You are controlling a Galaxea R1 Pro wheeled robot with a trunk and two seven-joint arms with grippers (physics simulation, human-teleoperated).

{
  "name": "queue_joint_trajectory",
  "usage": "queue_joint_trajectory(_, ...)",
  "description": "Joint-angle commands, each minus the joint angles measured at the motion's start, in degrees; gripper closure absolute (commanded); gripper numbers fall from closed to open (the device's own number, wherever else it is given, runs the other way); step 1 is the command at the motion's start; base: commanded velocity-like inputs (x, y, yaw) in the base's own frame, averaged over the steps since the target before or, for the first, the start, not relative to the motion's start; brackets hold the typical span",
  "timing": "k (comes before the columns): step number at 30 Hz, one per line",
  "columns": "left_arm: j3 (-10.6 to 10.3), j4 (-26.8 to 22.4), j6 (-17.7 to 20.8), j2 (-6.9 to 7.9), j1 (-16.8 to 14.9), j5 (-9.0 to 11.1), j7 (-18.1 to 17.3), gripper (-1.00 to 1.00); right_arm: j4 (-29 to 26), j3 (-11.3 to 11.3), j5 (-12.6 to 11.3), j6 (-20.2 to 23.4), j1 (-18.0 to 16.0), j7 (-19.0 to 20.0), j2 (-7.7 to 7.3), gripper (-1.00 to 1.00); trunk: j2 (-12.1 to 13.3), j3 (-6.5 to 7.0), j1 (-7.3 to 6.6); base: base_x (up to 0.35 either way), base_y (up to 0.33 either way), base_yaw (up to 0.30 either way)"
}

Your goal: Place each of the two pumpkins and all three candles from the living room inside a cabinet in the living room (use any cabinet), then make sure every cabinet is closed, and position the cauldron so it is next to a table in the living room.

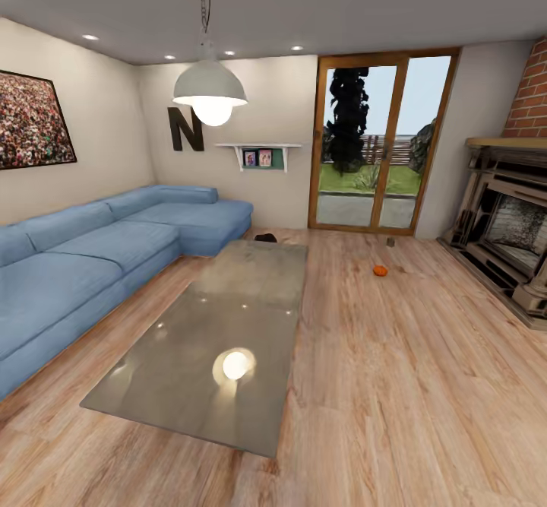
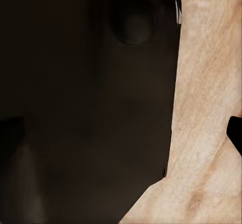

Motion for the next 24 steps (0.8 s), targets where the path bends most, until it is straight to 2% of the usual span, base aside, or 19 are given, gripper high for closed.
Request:
queue_joint_trajectory(1, -0.1, -0.1, -0.2, -0.33, -0.1, 0.1, -0.1, -1.0, -0.1, -0.1, -0.1, -0.3, -0.1, -0.1, 0.33, -1.0, 0.0, 0.0, 0.0, 0.0, 0.0, 0.0)
queue_joint_trajectory(4, -0.1, -0.1, -0.2, -0.52, -0.1, 0.1, -0.1, -1.0, -0.1, -0.1, -0.1, -0.4, -0.1, -0.1, 1.23, -1.0, 0.0, 0.0, 0.0, 0.0, 0.0, 0.0)
queue_joint_trajectory(8, 0.0, -0.1, -0.2, -0.63, -0.1, 0.1, -0.1, -1.0, -0.1, 0.0, -0.2, -0.6, -0.1, -0.1, 1.6, -1.0, 0.0, 0.0, 0.0, 0.0, 0.0, 0.0)
queue_joint_trajectory(18, 0.3, -0.1, -0.3, -0.95, -0.1, 0.4, -0.1, -1.0, -0.1, 0.1, -0.2, -0.7, -0.1, -0.1, 1.83, -1.0, 0.0, 0.0, 0.0, -0.003, 0.0, 0.0)
queue_joint_trajectory(24, 0.1, -0.1, -0.4, -0.89, -0.1, 0.5, -0.1, -1.0, -0.1, 0.1, 0.1, -0.6, -0.1, -0.1, 1.84, -1.0, 0.0, 0.0, 0.0, -0.211, 0.0, 0.0)
